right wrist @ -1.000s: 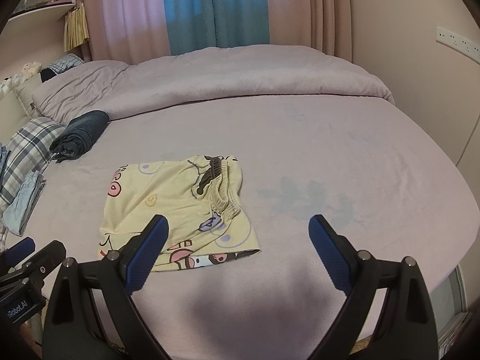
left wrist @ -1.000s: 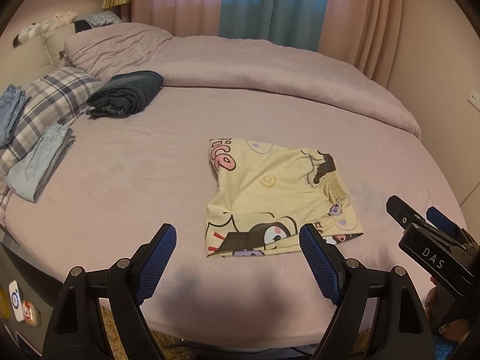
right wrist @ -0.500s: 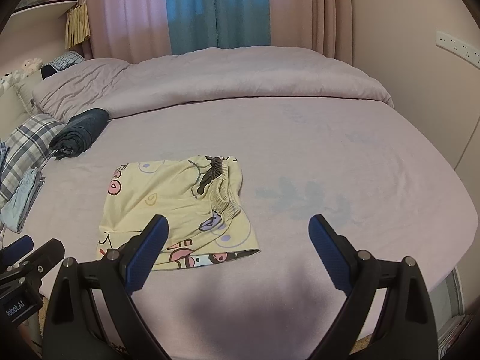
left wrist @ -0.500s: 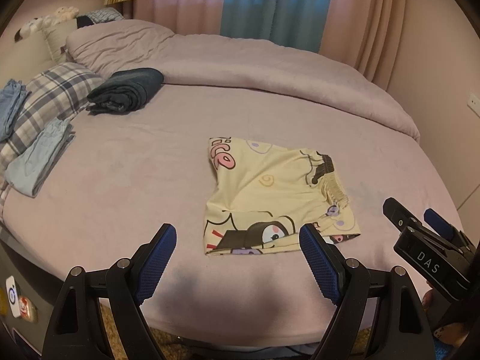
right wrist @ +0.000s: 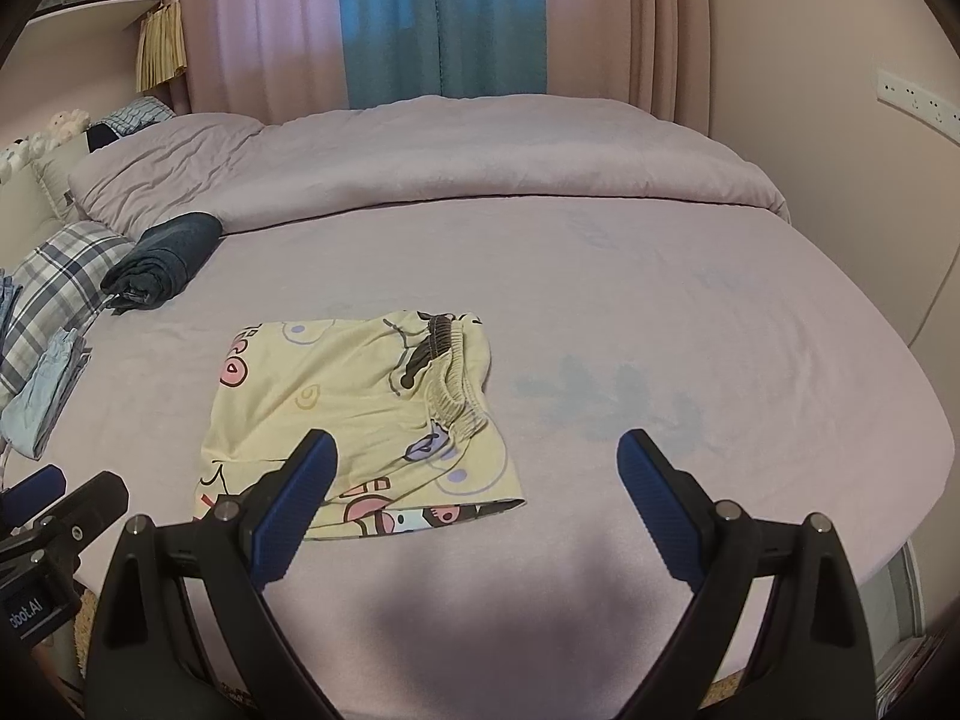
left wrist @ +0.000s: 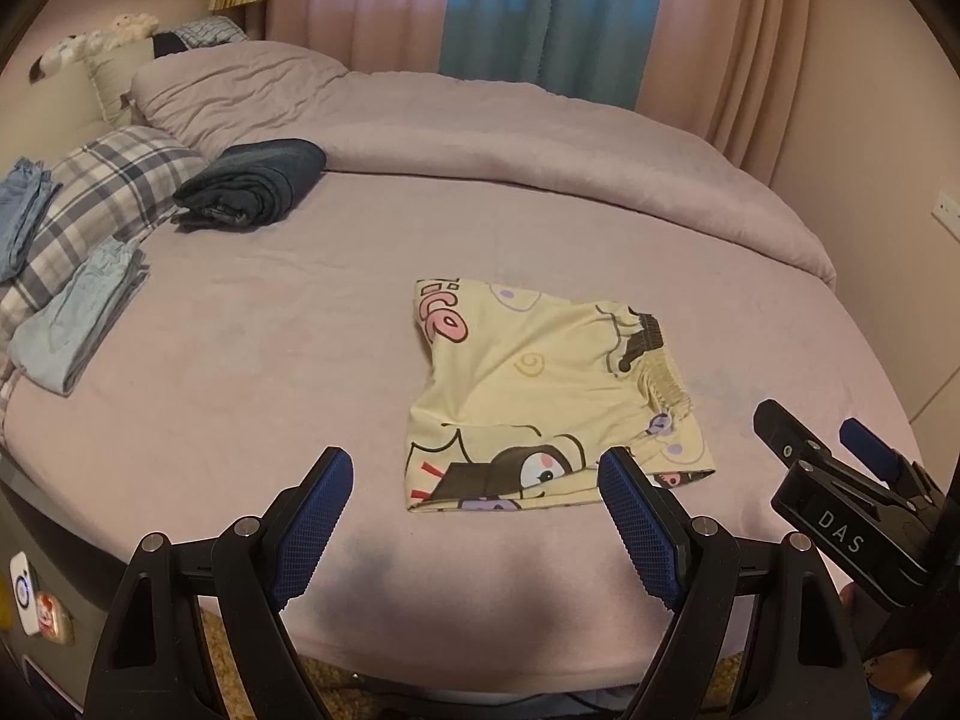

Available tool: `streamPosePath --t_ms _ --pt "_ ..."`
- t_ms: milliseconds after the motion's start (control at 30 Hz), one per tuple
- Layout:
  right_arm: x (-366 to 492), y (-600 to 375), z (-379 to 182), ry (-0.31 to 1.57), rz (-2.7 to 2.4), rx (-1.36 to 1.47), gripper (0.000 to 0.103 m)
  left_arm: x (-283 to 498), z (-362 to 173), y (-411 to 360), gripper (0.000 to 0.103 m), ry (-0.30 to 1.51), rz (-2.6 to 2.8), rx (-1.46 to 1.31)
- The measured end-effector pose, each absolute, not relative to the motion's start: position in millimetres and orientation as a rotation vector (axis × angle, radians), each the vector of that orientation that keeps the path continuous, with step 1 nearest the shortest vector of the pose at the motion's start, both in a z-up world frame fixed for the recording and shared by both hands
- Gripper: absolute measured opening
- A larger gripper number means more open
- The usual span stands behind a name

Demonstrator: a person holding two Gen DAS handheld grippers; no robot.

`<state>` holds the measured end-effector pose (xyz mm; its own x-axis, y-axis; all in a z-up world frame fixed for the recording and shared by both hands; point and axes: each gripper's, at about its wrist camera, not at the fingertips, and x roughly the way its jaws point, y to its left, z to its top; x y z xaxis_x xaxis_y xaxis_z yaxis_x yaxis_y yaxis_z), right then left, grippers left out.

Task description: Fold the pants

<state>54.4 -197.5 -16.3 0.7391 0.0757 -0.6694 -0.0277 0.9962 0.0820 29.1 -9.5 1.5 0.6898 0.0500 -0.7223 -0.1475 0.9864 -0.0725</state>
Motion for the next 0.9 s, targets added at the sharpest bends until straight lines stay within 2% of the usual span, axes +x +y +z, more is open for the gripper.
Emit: streamPosePath --t_ms 900 --pt "53.6 -191.9 -17.0 0.738 0.056 0.057 0.096 30.3 3.1 -10.6 0.084 0.807 0.107 -0.126"
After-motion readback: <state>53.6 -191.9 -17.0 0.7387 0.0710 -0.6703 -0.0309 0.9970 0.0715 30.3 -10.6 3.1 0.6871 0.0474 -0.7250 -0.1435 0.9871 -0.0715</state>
